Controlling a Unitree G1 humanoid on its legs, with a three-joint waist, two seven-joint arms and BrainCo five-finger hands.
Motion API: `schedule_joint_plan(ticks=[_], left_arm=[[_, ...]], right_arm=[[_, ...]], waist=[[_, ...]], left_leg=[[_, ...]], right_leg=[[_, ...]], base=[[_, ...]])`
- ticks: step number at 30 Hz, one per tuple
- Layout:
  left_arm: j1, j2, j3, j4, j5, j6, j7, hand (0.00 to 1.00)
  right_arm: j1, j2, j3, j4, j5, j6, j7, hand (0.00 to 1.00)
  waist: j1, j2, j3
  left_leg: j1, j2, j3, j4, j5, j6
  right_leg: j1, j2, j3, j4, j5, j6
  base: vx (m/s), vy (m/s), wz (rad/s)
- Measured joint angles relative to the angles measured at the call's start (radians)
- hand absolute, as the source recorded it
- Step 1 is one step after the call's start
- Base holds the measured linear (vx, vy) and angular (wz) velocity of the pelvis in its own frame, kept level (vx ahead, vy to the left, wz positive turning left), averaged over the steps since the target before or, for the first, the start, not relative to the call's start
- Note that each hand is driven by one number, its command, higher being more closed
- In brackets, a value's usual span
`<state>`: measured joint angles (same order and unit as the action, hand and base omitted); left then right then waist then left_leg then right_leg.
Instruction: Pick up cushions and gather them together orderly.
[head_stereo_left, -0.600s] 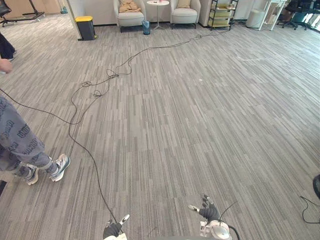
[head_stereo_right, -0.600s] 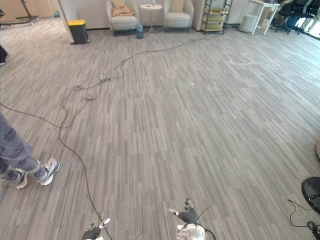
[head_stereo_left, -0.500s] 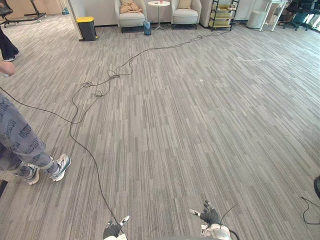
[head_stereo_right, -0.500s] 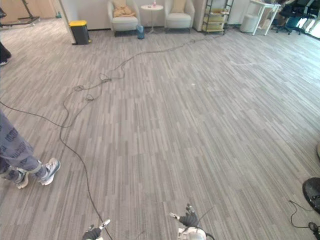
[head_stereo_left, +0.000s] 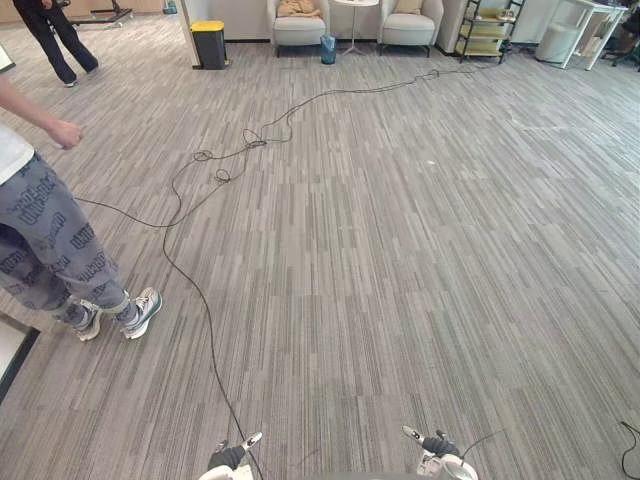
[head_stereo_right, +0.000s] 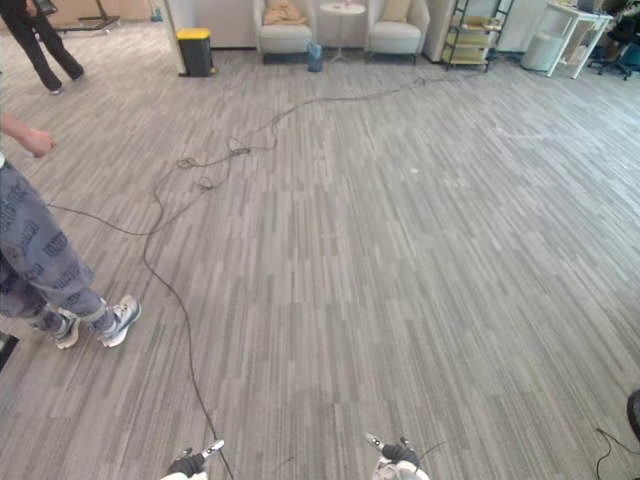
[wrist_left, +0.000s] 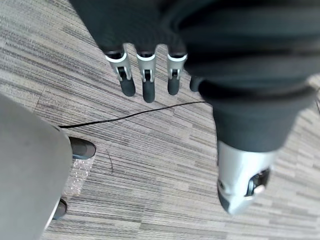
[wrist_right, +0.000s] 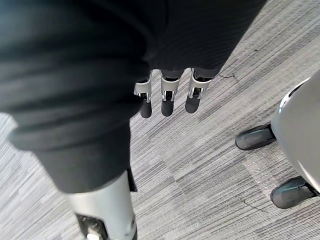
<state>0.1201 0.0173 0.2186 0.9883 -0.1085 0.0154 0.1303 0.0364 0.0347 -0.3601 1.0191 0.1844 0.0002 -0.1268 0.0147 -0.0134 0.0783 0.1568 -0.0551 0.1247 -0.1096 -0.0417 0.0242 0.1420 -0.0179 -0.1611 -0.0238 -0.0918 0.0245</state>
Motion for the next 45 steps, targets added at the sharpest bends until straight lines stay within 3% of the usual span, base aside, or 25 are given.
schedule_joint_plan(ticks=[28, 32, 34, 36, 38, 39, 40, 42, 45], left_arm=[[-0.049, 0.008, -0.016, 0.042, 0.038, 0.001, -0.02, 0.0], [-0.058, 0.003, 0.009, 0.021, 0.018, 0.001, -0.021, 0.0], [-0.05, -0.002, 0.048, -0.02, 0.015, 0.001, -0.023, 0.0], [-0.049, -0.012, 0.081, -0.049, 0.007, 0.001, -0.026, 0.0], [-0.051, -0.016, 0.089, -0.08, -0.002, 0.0, -0.026, 0.0], [-0.047, -0.017, 0.093, -0.094, -0.002, -0.001, -0.026, 0.0], [-0.049, -0.02, 0.099, -0.097, -0.003, -0.002, -0.026, 0.0], [-0.049, -0.024, 0.098, -0.098, -0.006, -0.005, -0.026, 0.0], [-0.046, -0.032, 0.096, -0.118, -0.009, -0.01, -0.025, 0.0]], right_arm=[[-0.034, -0.036, -0.031, 0.058, 0.014, 0.004, 0.009, 0.0], [-0.001, -0.033, -0.032, 0.02, 0.051, -0.002, 0.009, 0.0], [0.01, -0.021, -0.033, 0.001, 0.056, -0.003, 0.009, 0.0], [0.027, -0.011, -0.031, -0.037, 0.063, -0.01, 0.012, 0.0], [0.046, -0.008, -0.022, -0.062, 0.088, -0.012, 0.017, 0.0], [0.042, -0.011, -0.016, -0.063, 0.094, -0.013, 0.017, 0.0], [0.043, -0.012, -0.01, -0.065, 0.095, -0.013, 0.017, 0.0], [0.041, -0.016, -0.009, -0.064, 0.094, -0.012, 0.016, 0.0], [0.026, -0.017, -0.008, -0.064, 0.093, -0.012, 0.016, 0.0]], waist=[[-0.012, 0.016, 0.06], [-0.015, 0.014, 0.081], [-0.009, -0.003, 0.104], [-0.008, 0.0, 0.113], [-0.006, 0.0, 0.116], [-0.004, -0.004, 0.12], [-0.007, 0.0, 0.121], [-0.002, 0.004, 0.12], [0.014, 0.005, 0.117]], left_leg=[[-0.016, -0.002, -0.024, 0.0, 0.004, -0.001], [-0.053, -0.005, -0.056, 0.008, 0.002, -0.014], [-0.112, -0.005, -0.046, 0.158, -0.077, -0.025], [-0.216, 0.026, 0.022, 0.426, -0.177, -0.032], [-0.358, 0.084, 0.097, 0.74, -0.191, -0.043], [-0.391, 0.116, 0.13, 0.813, -0.214, -0.041], [-0.421, 0.161, 0.177, 0.828, -0.245, -0.04], [-0.455, 0.186, 0.198, 0.762, -0.246, -0.039], [-0.504, 0.174, 0.193, 0.525, -0.15, -0.061]], right_leg=[[-0.005, -0.002, -0.026, 0.006, -0.006, 0.001], [-0.079, -0.024, -0.068, 0.13, -0.081, -0.002], [-0.093, -0.043, -0.071, 0.191, -0.121, -0.009], [-0.094, -0.042, -0.077, 0.227, -0.16, -0.018], [-0.078, -0.042, -0.079, 0.248, -0.187, -0.026], [-0.066, -0.04, -0.079, 0.243, -0.2, -0.04], [-0.046, -0.042, -0.078, 0.237, -0.212, -0.037], [-0.022, -0.054, -0.064, 0.225, -0.22, -0.026], [0.015, -0.1, -0.016, 0.17, -0.239, -0.004]], base=[[-0.01, -0.007, 0.02], [0.0, -0.029, 0.33], [0.05, -0.034, 0.1], [0.04, -0.066, 0.07], [0.09, -0.041, 0.03], [0.18, 0.007, -0.01], [0.19, 0.019, 0.0], [0.25, 0.076, -0.12], [0.34, 0.209, -0.49]])
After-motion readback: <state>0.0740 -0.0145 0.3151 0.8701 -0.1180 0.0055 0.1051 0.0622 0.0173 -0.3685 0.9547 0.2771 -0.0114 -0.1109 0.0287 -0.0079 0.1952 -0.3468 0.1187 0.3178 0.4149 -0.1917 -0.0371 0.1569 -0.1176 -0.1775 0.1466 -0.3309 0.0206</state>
